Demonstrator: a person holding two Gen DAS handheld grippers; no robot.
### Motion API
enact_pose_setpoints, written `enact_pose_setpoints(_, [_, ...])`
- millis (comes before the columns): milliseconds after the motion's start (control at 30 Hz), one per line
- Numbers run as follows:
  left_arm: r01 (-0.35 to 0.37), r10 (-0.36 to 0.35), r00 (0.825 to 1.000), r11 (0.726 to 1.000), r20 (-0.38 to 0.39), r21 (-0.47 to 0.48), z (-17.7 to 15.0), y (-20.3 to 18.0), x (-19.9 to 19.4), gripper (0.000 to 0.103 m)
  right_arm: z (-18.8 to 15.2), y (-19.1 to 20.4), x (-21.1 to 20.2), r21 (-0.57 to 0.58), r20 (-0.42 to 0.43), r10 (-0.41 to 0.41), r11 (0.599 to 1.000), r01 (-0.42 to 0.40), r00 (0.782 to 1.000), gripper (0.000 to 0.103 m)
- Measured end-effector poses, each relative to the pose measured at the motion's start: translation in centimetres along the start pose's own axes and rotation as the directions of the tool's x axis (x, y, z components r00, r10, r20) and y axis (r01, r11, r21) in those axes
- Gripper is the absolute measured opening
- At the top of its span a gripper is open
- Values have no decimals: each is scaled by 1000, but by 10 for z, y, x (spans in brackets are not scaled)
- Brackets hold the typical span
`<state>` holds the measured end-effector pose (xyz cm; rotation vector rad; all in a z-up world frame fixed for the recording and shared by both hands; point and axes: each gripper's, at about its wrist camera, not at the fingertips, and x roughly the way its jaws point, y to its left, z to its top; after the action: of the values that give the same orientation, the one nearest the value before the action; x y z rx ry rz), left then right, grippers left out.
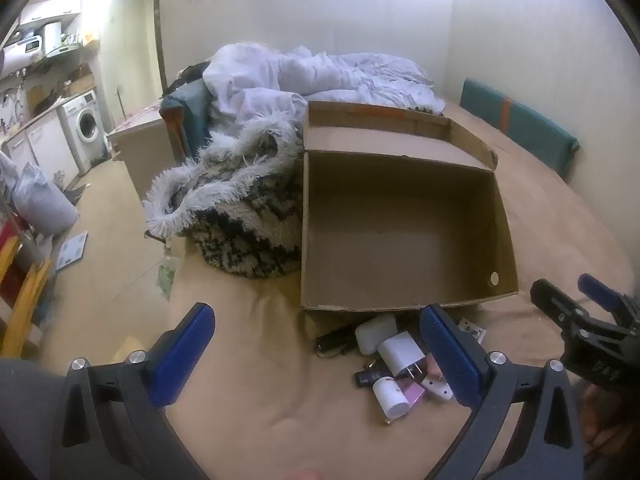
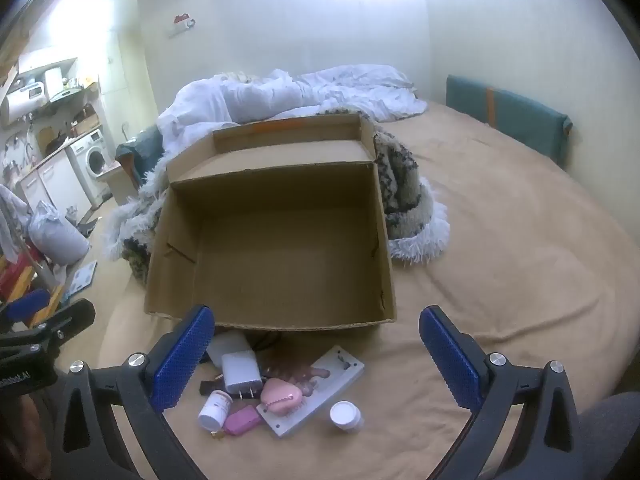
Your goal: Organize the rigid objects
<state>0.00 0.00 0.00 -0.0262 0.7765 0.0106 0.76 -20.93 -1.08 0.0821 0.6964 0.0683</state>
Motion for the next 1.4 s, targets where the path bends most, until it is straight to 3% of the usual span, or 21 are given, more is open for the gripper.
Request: enact_pose_setpoints(1400, [-4,4,1000,1000,14,3,2,2,-1,102,0,0,0,-4,-3,-7,1000,7,1000,103])
